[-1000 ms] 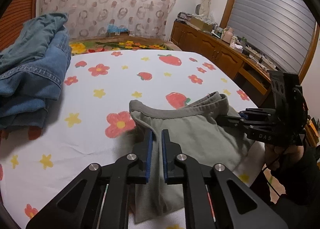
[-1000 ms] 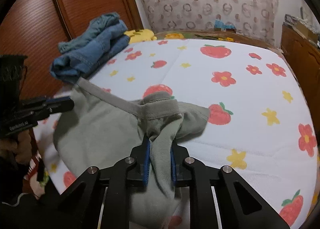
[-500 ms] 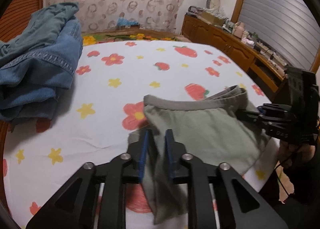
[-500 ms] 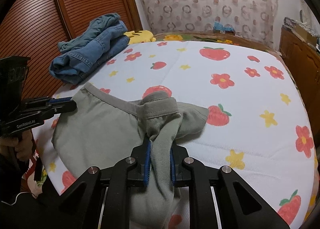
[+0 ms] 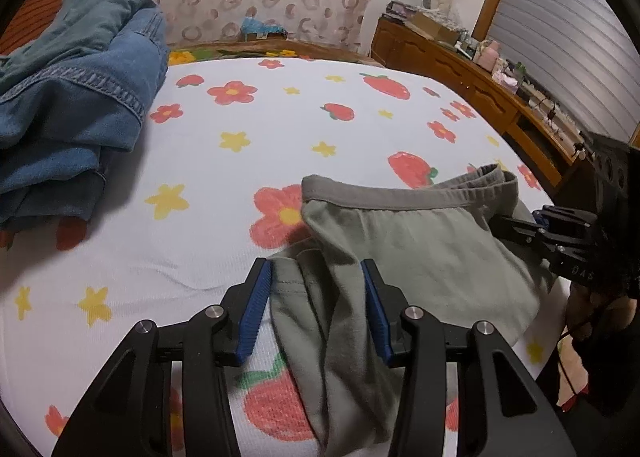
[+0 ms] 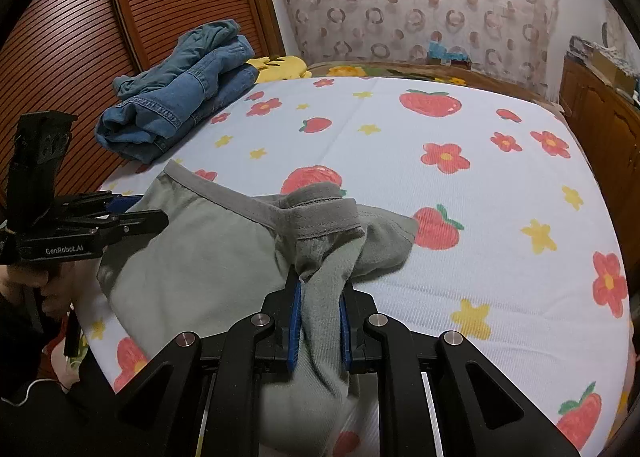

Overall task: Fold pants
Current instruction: 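Grasp the folded shorts with the right tool while the left tool grasps beside it, then lift the folded shorts with both tools and carry them toward the blue jeans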

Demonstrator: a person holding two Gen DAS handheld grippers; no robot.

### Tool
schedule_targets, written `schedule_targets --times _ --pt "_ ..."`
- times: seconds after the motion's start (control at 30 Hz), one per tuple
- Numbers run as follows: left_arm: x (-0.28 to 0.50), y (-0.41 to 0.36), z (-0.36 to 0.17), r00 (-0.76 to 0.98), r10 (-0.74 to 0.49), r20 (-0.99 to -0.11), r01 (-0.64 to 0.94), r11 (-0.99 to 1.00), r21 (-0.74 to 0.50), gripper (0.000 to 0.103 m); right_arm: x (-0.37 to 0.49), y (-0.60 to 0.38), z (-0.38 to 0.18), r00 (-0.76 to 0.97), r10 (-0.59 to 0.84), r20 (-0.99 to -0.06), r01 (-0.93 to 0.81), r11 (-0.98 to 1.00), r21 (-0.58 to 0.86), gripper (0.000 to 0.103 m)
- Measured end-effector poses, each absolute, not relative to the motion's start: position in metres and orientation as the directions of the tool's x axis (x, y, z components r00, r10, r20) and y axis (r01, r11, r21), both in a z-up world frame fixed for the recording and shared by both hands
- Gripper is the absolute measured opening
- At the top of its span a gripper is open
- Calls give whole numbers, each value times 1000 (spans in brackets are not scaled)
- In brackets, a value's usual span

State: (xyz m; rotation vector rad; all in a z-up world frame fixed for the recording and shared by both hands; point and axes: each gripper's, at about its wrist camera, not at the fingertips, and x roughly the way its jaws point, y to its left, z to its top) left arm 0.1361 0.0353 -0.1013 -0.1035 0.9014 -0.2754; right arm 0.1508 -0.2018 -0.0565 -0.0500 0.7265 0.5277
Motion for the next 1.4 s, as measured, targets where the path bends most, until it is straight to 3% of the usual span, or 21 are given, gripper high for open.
schedule_targets --times 0.23,0.27,0.3,0.4,0.77,1.4 --pt "134 36 -102 596 -266 -758 188 964 -190 45 151 -202 -57 622 445 -644 -476 868 139 16" --pt "134 37 -102 590 -290 -753 200 957 -212 27 151 -202 -57 622 446 -643 -477 868 140 16" --pt "135 38 -102 571 -344 -745 216 939 -268 17 151 -202 -57 622 447 -643 -477 867 142 16" --pt "131 34 -94 592 -349 -726 232 937 -260 10 150 -202 -57 622 447 -642 -479 867 139 16" --pt "113 28 -51 682 -337 -649 257 941 -220 9 139 -207 -40 651 489 -581 -496 853 162 15" --pt "122 49 -7 775 -284 -565 228 959 -169 9 137 -191 8 705 508 -495 -557 828 57 14"
